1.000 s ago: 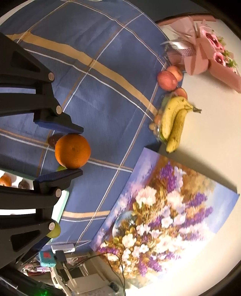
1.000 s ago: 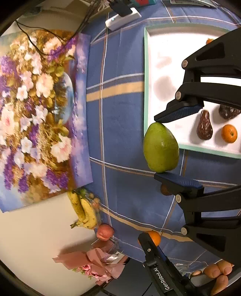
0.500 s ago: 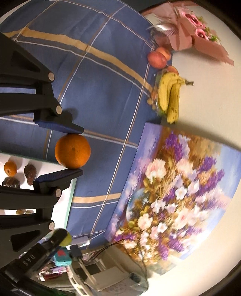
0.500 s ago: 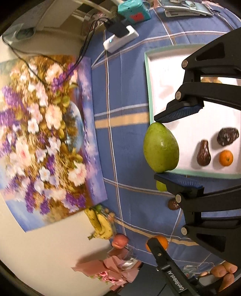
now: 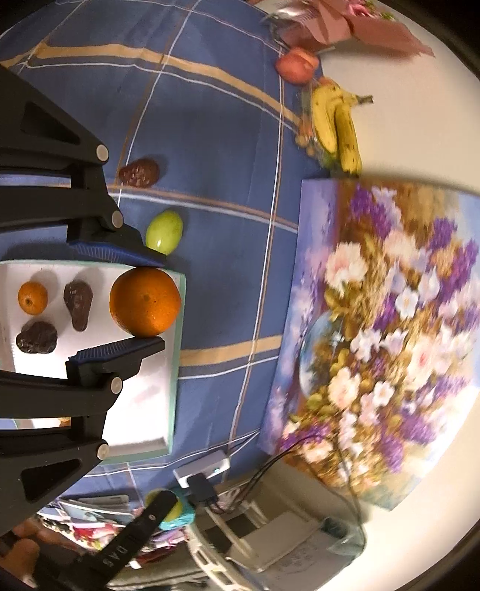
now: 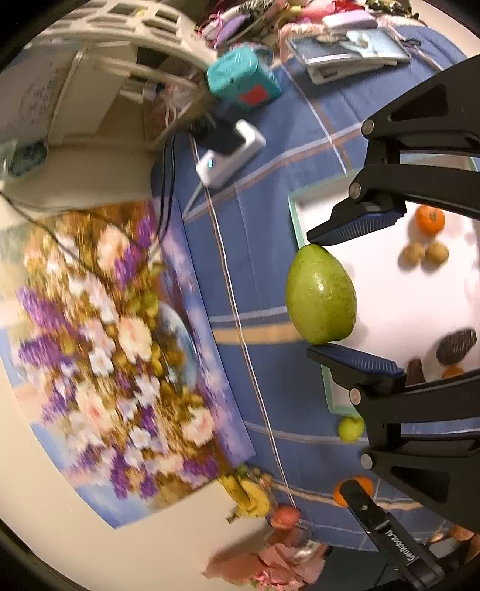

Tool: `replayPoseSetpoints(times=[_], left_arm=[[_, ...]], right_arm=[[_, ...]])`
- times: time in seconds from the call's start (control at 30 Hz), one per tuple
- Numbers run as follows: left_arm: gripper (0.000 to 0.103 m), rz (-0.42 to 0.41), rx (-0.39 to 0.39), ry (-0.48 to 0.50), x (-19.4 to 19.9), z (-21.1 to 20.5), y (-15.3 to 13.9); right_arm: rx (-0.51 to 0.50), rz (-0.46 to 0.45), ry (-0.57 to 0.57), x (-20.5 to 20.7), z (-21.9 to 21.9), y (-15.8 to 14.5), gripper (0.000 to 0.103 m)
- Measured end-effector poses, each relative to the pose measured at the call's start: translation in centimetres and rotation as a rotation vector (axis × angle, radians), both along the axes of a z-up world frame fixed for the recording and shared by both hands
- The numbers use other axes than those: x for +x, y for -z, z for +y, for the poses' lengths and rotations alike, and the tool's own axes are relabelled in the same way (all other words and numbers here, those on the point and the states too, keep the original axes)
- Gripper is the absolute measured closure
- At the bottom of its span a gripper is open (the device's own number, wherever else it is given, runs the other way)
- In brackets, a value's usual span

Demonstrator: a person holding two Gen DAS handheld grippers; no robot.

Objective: Organize fruits
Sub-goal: 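Carry the green fruit in right tool over the tray while left tool carries the mandarin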

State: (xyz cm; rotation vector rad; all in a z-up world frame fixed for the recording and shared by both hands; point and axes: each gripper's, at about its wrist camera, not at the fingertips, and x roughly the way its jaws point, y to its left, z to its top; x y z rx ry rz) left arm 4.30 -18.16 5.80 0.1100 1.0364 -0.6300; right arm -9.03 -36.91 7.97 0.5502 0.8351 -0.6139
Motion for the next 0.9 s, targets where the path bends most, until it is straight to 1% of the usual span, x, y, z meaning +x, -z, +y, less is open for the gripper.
replayPoseSetpoints(times=[0.23, 0.43, 0.57, 0.77, 0.9], left_arm=[[0.063, 0.007, 0.031, 0.058, -1.3, -2.1, 0.9], [0.062, 0.005, 0.078, 0.109, -2.7, -4.1, 2.1], [0.063, -0.003, 0.125, 0.138, -3.6, -5.4, 3.2], [0.062, -0.006, 0.196, 0.171, -4.6, -6.8, 5.2], [0.062, 0.002, 0.230, 0.180, -4.8, -7.2, 6.5]], right_arm=[[-0.010, 0.008, 0.041, -1.9, -1.6, 0.1, 0.046], [-0.016, 0.002, 0.046, -2.4, -1.9, 0.0, 0.046], [-0.009, 0.023, 0.044, -2.4, -2.2, 0.4, 0.046], [0.035, 0.074, 0.037, -1.8, -2.8, 2.7, 0.046], [0.052, 0.117, 0.041, -1.5, -3.1, 4.4, 0.046]])
